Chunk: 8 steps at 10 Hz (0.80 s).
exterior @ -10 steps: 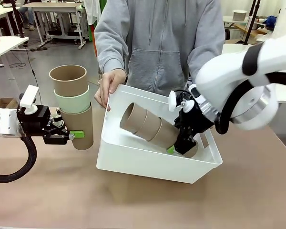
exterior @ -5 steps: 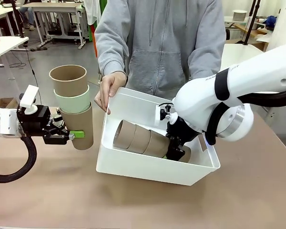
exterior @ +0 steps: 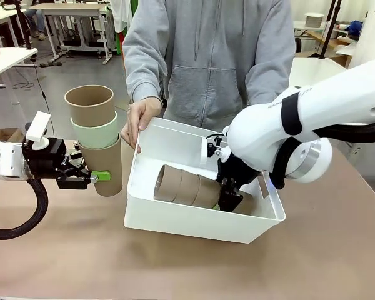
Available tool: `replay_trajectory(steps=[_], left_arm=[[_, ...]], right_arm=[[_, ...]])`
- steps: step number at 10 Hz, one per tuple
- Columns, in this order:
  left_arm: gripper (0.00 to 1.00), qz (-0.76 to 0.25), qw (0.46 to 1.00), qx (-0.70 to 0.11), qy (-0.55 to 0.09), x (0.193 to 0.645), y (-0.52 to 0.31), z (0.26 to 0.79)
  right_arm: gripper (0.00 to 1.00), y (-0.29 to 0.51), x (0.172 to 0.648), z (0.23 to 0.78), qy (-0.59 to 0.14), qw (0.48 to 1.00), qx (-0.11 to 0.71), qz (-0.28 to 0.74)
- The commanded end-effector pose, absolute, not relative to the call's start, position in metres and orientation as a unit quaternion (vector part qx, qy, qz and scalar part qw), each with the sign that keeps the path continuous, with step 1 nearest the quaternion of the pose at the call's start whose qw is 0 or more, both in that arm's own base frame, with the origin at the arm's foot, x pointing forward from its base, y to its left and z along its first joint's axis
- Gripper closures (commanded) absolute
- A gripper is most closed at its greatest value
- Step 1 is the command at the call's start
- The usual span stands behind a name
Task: Stack the cups and store them in the basket.
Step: Place the stack of Reusable plastic cups into the Pantry Basket.
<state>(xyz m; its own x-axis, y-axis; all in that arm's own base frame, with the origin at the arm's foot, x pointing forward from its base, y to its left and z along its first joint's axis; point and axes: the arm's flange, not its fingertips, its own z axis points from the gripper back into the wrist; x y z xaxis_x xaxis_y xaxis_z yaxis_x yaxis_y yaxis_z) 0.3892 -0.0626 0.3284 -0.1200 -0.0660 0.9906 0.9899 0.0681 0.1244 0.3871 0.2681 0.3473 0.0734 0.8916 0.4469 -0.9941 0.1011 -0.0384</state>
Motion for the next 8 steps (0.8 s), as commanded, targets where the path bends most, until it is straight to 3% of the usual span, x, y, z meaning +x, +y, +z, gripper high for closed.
replay_trajectory(steps=[1, 6, 8], left_arm=[[0.15, -0.529, 0.495, -0.433, -0.536, 0.389, -0.063, 0.333], [0.15, -0.529, 0.495, -0.433, -0.536, 0.389, -0.063, 0.333], [0.15, -0.529, 0.495, -0.433, -0.536, 0.389, -0.063, 0.333]], right_arm=[[0.0, 0.252, 0.375, 0.395, -0.196, 0.706, 0.175, 0.657], [0.0, 0.129, 0.365, 0.533, -0.314, 0.661, 0.282, 0.621], [0.0, 0.05, 0.374, 0.557, -0.368, 0.651, 0.323, 0.579]])
